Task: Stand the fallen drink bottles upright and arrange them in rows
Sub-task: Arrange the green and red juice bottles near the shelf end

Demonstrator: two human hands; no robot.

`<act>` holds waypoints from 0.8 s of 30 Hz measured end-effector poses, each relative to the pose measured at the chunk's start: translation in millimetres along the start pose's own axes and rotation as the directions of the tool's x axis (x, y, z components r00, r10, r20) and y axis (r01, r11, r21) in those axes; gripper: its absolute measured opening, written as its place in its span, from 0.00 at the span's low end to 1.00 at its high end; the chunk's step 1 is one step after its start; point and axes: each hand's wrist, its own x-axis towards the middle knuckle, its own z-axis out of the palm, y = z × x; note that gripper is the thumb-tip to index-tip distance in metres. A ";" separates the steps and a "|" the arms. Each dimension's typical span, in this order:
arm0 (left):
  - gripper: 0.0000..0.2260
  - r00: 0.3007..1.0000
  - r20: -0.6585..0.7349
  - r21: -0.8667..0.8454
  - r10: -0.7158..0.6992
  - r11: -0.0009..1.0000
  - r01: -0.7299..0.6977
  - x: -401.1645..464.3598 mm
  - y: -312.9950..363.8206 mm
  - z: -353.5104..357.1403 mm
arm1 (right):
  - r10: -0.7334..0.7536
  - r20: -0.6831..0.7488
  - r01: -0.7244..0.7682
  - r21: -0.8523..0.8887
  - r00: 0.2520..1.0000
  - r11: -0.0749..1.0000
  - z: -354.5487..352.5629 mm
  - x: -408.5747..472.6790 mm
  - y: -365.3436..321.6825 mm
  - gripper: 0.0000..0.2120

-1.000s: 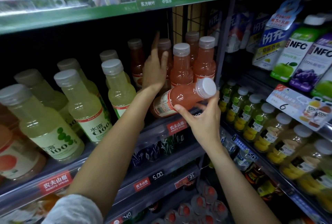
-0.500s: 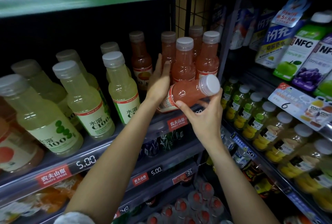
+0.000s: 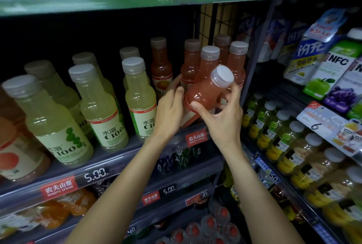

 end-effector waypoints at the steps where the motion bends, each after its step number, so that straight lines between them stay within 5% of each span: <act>1: 0.18 1.000 -0.004 0.002 0.013 1.000 -0.013 -5.2 -2.5 -2.7 | -0.014 0.017 0.014 -0.017 1.000 1.000 2.7 3.6 -4.2 0.41; 4: 0.22 1.000 0.025 -0.033 -0.017 0.999 0.018 -11.4 -3.9 -8.6 | -0.072 0.092 0.083 -0.119 0.993 0.989 9.1 15.0 -11.6 0.43; 7: 0.30 0.997 0.080 0.104 0.010 0.994 -0.018 -16.0 -0.7 -11.3 | -0.100 0.193 0.133 -0.167 0.976 0.977 10.0 23.4 -17.8 0.41; 12: 0.43 0.998 -0.051 0.429 0.047 0.903 -0.020 -12.1 -7.8 -3.4 | -0.153 0.310 0.213 -0.170 0.938 0.962 -6.2 44.0 -37.0 0.19; 17: 0.42 0.982 -0.149 0.575 0.118 0.818 -0.011 -14.2 -1.2 9.5 | -0.125 0.392 0.226 -0.223 0.911 0.948 -10.1 56.9 -45.3 0.20; 24: 0.33 0.985 -0.023 0.530 0.168 0.838 -0.131 -15.9 0.8 0.7 | -0.144 0.353 0.248 -0.270 0.924 0.930 -4.9 45.0 -36.4 0.25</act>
